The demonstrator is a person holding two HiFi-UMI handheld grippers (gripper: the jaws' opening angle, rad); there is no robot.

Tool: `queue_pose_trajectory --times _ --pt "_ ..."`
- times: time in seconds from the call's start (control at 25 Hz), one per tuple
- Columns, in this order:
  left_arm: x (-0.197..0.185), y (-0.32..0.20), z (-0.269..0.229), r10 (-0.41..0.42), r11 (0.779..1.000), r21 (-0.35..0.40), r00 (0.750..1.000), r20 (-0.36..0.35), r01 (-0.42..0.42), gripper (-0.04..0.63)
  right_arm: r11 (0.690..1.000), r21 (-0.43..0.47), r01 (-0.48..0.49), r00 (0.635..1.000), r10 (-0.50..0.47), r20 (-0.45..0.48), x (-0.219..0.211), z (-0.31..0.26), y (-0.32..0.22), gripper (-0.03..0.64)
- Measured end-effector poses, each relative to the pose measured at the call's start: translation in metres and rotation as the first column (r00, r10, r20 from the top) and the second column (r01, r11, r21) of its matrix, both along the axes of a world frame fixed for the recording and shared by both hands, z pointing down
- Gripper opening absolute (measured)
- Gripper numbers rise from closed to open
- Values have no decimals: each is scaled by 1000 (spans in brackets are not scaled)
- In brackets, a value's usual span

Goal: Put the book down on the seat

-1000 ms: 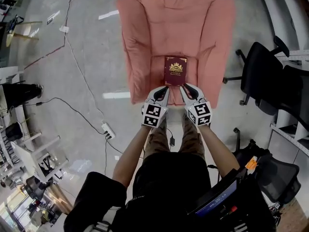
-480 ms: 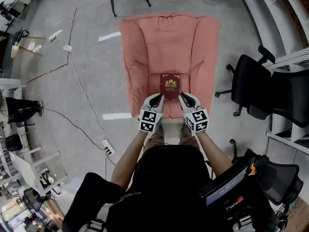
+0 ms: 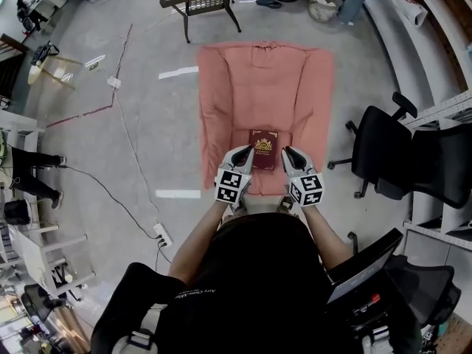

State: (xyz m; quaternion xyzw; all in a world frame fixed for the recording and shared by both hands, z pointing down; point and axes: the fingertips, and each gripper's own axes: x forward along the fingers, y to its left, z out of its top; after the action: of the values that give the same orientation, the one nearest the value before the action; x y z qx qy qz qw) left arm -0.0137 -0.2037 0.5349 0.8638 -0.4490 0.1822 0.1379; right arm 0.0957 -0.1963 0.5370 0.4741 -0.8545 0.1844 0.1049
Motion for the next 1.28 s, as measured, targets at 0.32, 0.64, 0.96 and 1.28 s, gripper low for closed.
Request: queue_pose_trajectory --times 0.32,0.64,0.96,1.28 --pt "-1 -14 -16 -9 999 49 1000 -8 10 -3 1000 26 14 1000 -14 8 -8 -8 -14 54" --pt "0 -28 -42 -8 994 111 1000 -23 11 -3 994 100 43 999 -43 1 -20 -40 -30 54" --pt "8 -27 -45 1 992 127 1000 -22 2 -3 993 111 32 999 -32 4 -12 -42 -29 52" --pt "13 -28 -48 9 991 133 1000 -29 -5 -3 993 116 24 1000 -24 1 -8 -45 -24 52"
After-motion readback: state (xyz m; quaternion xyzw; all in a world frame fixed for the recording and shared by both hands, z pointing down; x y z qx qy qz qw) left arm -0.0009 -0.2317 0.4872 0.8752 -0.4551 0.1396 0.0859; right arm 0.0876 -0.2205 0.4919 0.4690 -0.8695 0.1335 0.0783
